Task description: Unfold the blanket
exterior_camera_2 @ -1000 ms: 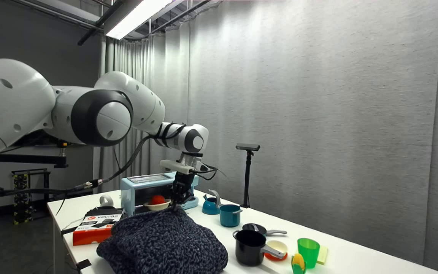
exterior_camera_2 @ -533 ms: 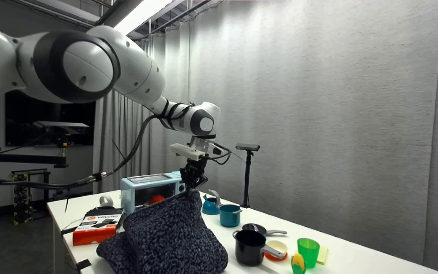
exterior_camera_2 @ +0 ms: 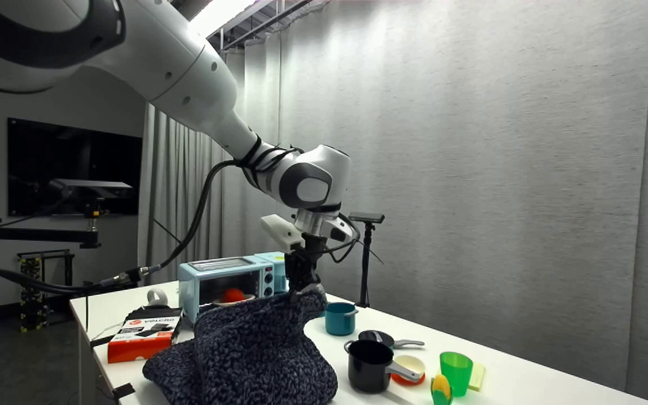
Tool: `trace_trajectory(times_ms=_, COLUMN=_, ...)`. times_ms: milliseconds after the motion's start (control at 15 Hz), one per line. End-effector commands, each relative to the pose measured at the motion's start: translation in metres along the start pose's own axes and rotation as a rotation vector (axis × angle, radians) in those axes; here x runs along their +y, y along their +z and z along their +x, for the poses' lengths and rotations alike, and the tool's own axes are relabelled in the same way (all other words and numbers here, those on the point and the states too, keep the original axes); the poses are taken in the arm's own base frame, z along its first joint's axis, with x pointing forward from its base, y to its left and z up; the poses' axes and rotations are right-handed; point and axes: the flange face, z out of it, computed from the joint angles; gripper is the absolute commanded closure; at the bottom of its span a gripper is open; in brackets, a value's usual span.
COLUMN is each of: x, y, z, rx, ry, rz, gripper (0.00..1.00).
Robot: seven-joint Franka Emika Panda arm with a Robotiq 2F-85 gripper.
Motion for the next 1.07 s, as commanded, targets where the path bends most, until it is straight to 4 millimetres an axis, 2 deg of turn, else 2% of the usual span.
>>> trace_trajectory(times_ms=0, x=0.06, y=-0.001, z=-0.041, rx=0.048, ry=0.163, rz=-0.026, gripper=0.99)
trace_trajectory(times_ms=200, x=0.104, y=0.002, z=-0.073, rx=0.075, ry=0.251, rz=-0.064, gripper=0.99)
trace_trajectory(times_ms=400, x=0.124, y=-0.002, z=-0.084, rx=0.097, ry=0.281, rz=-0.109, gripper=0.99)
trace_trajectory(times_ms=733, x=0.154, y=-0.02, z=-0.086, rx=0.128, ry=0.336, rz=-0.204, gripper=0.99)
trace_trajectory(times_ms=1000, x=0.17, y=-0.026, z=-0.072, rx=0.173, ry=0.347, rz=-0.184, gripper=0.99)
